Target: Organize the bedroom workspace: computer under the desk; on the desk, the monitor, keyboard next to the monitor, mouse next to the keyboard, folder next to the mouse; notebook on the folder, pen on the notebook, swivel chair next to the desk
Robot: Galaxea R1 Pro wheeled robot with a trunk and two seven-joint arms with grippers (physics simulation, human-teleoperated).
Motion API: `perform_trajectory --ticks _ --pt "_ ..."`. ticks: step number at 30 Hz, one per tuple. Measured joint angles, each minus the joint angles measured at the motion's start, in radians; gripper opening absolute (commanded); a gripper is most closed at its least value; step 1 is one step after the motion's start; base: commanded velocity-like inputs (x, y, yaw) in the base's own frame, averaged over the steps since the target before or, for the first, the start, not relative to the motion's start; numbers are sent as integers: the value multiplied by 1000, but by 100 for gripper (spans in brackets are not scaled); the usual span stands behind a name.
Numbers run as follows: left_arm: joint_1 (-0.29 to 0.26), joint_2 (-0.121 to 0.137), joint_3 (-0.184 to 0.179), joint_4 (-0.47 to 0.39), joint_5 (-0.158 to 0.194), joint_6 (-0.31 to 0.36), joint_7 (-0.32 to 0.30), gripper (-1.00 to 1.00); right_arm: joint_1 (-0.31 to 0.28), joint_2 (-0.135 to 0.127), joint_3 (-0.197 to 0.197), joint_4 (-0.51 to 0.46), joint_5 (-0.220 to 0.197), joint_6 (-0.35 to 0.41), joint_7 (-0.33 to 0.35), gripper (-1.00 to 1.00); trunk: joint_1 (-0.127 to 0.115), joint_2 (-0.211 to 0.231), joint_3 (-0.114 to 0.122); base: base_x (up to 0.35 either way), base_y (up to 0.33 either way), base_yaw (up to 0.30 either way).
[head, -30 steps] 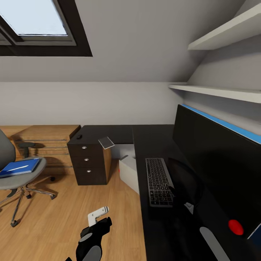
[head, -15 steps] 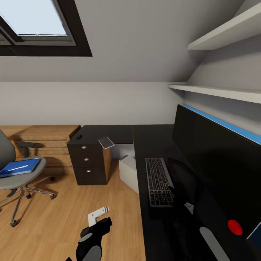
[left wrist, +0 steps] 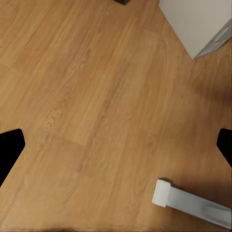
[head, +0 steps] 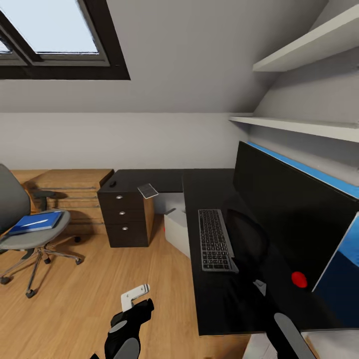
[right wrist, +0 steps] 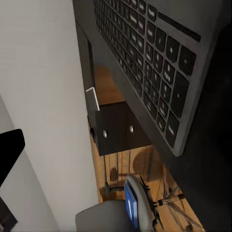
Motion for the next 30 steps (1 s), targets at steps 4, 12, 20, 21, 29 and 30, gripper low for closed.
perform_trajectory --ticks 4,12,20,21,29,30 --pt "0 0 0 0 0 0 0 100 0 0 0 0 0 0 0 100 0 0 0 -318 -79 0" --pt "0 0 0 0 0 0 0 100 0 0 0 1 0 0 0 100 0 0 0 -305 -109 0" --pt "0 0 0 0 0 0 0 100 1 0 0 0 0 0 0 100 0 0 0 -302 -117 0" --pt "0 0 0 0 0 0 0 100 1 0 0 1 0 0 0 100 0 0 0 -301 -123 0" --pt "0 0 1 0 1 0 0 100 0 0 2 1 0 -1 0 100 0 0 0 -302 -126 0" --pt "0 0 1 0 1 0 0 100 0 0 2 2 0 -1 0 100 0 0 0 -307 -128 0"
